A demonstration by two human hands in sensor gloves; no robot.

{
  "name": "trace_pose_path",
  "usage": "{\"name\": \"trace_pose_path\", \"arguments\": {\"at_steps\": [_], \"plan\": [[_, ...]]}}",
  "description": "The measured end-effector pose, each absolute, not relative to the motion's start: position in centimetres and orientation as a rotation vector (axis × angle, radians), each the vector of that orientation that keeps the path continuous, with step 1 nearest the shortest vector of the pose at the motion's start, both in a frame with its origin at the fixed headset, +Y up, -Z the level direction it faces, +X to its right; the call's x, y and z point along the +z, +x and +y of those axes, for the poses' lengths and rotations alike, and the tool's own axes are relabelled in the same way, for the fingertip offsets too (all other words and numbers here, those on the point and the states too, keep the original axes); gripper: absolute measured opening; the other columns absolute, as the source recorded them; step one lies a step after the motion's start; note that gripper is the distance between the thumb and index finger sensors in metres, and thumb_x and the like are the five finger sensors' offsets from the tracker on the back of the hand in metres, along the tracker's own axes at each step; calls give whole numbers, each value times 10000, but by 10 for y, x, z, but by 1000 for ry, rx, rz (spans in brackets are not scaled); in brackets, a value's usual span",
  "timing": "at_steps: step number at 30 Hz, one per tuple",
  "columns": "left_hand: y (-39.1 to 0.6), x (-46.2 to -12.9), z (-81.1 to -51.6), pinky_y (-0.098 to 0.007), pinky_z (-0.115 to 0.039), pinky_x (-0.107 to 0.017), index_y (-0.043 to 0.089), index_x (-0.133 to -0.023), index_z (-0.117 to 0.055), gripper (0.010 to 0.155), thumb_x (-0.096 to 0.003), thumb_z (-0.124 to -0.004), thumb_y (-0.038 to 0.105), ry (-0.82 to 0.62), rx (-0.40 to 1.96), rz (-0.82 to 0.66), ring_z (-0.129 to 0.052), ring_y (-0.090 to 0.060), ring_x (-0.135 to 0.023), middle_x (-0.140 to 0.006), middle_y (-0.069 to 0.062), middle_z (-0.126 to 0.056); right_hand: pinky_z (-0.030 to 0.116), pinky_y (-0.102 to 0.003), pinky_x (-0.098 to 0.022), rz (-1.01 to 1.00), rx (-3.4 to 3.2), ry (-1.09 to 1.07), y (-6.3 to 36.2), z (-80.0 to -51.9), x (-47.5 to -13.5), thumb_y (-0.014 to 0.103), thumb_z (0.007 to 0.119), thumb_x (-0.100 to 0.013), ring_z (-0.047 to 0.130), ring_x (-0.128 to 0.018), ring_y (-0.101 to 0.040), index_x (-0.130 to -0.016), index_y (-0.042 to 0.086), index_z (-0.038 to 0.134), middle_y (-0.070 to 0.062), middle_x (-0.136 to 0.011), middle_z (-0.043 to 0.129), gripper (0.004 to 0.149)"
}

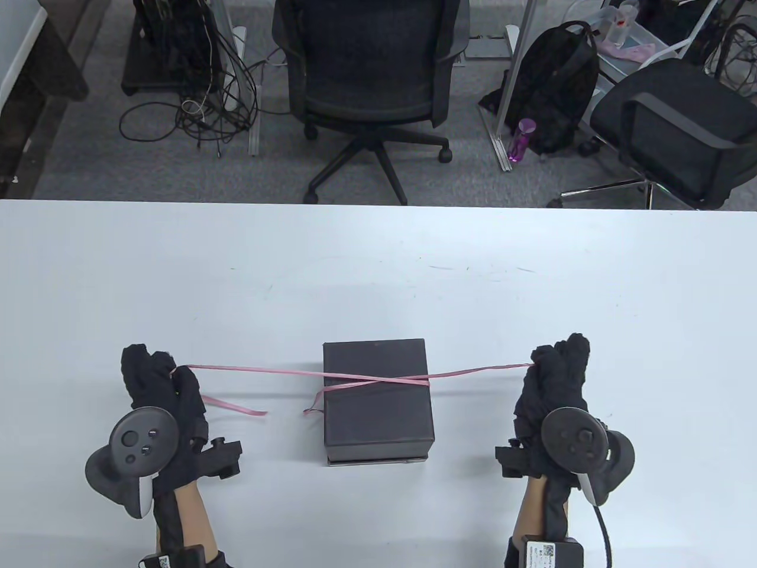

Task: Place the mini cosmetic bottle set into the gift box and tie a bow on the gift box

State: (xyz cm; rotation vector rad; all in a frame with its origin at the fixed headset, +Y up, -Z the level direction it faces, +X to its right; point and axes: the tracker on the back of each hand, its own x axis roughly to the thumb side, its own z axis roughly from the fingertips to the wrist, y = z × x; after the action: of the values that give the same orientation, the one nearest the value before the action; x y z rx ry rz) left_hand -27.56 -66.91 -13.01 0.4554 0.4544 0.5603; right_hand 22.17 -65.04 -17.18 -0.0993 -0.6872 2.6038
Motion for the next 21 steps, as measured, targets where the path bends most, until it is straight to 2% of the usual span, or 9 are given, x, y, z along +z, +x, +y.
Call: {"name": "trace_pose_path", "arguments": {"at_steps": [3,5,9,12,14,21], "plan": [[-280,-136,-680,-552,-671,-725,79,-958,-690,427,-602,-748,308,371,495,510,-674,-469,-1013,-1136,-272,-476,513,-627,-658,-674,2659,-121,228,-655,-174,127,672,-571,610,-950,-444,-939,-10,701,-419,-1062,389,394],[-280,-143,-687,-554,-665,-732,91,-961,-687,427,-604,-744,318,246,397,543,-666,-467,-1022,-1142,-269,-471,510,-635,-654,-591,2668,-177,230,-664,-178,117,677,-570,608,-945,-458,-935,-25,706,-424,-1062,389,392],[-280,-157,-715,-566,-648,-738,83,-964,-687,425,-608,-744,309,36,407,580,-646,-481,-1028,-1147,-272,-461,518,-659,-645,-226,2782,-345,234,-690,-190,113,676,-576,591,-939,-490,-939,-32,707,-448,-1057,373,392],[-281,-164,-736,-575,-638,-740,86,-968,-688,429,-609,-745,314,-116,417,588,-632,-491,-1031,-1151,-277,-450,521,-682,-641,25,2771,-386,236,-712,-197,122,674,-584,567,-941,-514,-949,-17,706,-461,-1059,347,392],[-281,-166,-746,-576,-632,-743,85,-970,-686,430,-611,-743,314,-180,426,593,-625,-493,-1033,-1152,-276,-446,516,-685,-643,110,2747,-387,236,-722,-200,124,672,-587,555,-942,-522,-953,-15,702,-464,-1059,335,393],[-281,-170,-762,-572,-640,-741,83,-962,-696,427,-606,-748,312,-263,441,587,-636,-489,-1030,-1150,-273,-459,514,-687,-646,242,2754,-369,230,-742,-208,137,670,-589,552,-943,-525,-957,2,704,-461,-1063,334,393]]}}
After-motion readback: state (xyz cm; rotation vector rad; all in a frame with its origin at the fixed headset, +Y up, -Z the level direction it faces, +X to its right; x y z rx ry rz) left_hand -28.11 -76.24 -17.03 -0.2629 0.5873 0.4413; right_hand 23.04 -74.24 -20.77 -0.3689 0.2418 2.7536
